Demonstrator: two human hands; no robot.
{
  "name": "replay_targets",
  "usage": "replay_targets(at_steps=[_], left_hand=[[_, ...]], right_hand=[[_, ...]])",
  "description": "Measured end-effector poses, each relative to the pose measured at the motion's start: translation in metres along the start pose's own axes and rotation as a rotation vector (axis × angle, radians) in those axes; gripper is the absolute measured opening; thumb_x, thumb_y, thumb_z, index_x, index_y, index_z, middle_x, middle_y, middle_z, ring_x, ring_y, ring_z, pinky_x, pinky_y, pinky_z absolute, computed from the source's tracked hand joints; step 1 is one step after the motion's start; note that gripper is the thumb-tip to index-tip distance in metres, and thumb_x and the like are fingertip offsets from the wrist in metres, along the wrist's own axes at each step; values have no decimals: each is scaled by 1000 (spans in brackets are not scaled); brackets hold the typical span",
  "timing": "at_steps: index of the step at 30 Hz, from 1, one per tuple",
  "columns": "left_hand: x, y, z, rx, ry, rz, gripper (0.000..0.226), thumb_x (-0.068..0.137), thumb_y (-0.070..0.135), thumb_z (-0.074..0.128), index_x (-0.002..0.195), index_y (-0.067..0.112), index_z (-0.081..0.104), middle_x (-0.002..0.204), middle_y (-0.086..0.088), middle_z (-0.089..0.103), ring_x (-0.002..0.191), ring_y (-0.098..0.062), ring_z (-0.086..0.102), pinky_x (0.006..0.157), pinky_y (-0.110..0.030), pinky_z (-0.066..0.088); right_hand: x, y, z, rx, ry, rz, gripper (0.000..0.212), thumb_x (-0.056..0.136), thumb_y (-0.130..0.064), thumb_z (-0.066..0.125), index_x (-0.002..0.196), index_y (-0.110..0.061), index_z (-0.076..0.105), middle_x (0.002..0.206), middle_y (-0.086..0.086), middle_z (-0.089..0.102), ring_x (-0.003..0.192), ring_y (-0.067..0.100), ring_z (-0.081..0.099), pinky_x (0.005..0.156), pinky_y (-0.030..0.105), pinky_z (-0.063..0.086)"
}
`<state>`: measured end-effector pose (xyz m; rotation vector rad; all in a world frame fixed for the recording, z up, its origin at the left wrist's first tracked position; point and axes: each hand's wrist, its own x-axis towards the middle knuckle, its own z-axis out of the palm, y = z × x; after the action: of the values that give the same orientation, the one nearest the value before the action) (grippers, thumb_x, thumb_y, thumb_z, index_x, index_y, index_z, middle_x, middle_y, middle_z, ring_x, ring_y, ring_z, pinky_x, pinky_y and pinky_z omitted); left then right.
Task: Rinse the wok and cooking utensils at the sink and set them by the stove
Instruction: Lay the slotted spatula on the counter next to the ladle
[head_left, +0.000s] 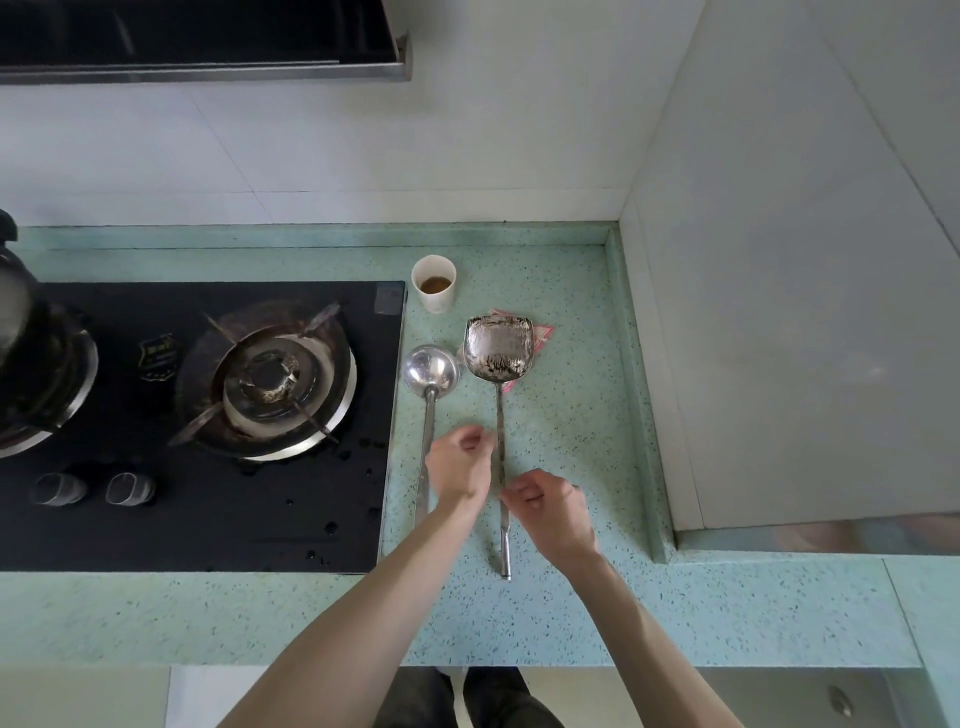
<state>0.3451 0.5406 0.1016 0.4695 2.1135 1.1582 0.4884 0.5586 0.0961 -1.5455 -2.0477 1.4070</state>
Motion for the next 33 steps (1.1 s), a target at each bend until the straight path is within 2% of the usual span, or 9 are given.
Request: replay_targets(at_steps=[3,5,7,11,14,18,23,29,33], left_hand=[[-12,0,-14,117,-7,117,30,96,29,69,121,13,71,112,4,74,95,-3,66,87,-23,56],[-22,2,-26,150,-4,157,29,100,32,63,123,15,70,109,5,73,94,0,65,83,-20,56],[-32,4,-39,180,7,201,31,102,36,58,126,19,69,110,9,70,97,0,65,86,-23,57],[-56,9,-65,339,92,360,33,103,37,57,132,24,64,123,9,66,114,-6,59,95,-31,54],[-67,14,-89,486,163,521,38,104,38,55,137,19,59,130,6,63,121,-13,55,101,-38,50],[-80,15,-123,659,247,647,45,106,42,48,140,13,57,141,-5,58,135,-25,51,112,-49,42],[-111,12,-177,745,376,619,50,105,44,50,143,13,58,152,-6,53,147,-24,41,121,-50,33],[-170,-4,-266,773,558,435,52,105,47,47,147,16,55,155,-1,50,152,-19,33,125,-45,27],[-226,-31,-330,767,694,318,53,106,48,45,148,16,53,155,-1,50,151,-21,36,123,-47,29]], right_hand=[[-6,-7,-8,-40,70,-63,16,99,-21,72,102,-6,77,88,-2,79,75,2,71,72,15,59],[-11,-15,-12,-88,129,-124,18,102,-21,68,110,-8,76,95,2,79,79,8,73,75,26,64],[-19,-25,-17,-147,182,-192,24,103,-24,64,121,-10,73,109,5,78,90,15,75,79,35,66],[-35,-46,-29,-342,215,-325,41,106,-37,55,139,-14,62,136,4,67,122,21,65,89,39,62],[-42,-58,-32,-514,238,-443,50,111,-44,44,147,-11,53,149,8,57,139,26,54,108,43,54],[-48,-80,-24,-661,245,-541,62,109,-52,38,154,-10,47,159,12,49,150,29,44,118,50,44],[-71,-117,-7,-709,198,-668,67,110,-55,35,158,-10,42,164,11,42,154,28,36,123,50,36],[-116,-185,40,-757,111,-884,67,107,-56,39,157,-12,44,162,8,45,155,25,34,126,48,28],[-159,-228,83,-801,10,-1039,68,106,-59,39,158,-15,44,164,6,43,156,24,33,126,49,29]])
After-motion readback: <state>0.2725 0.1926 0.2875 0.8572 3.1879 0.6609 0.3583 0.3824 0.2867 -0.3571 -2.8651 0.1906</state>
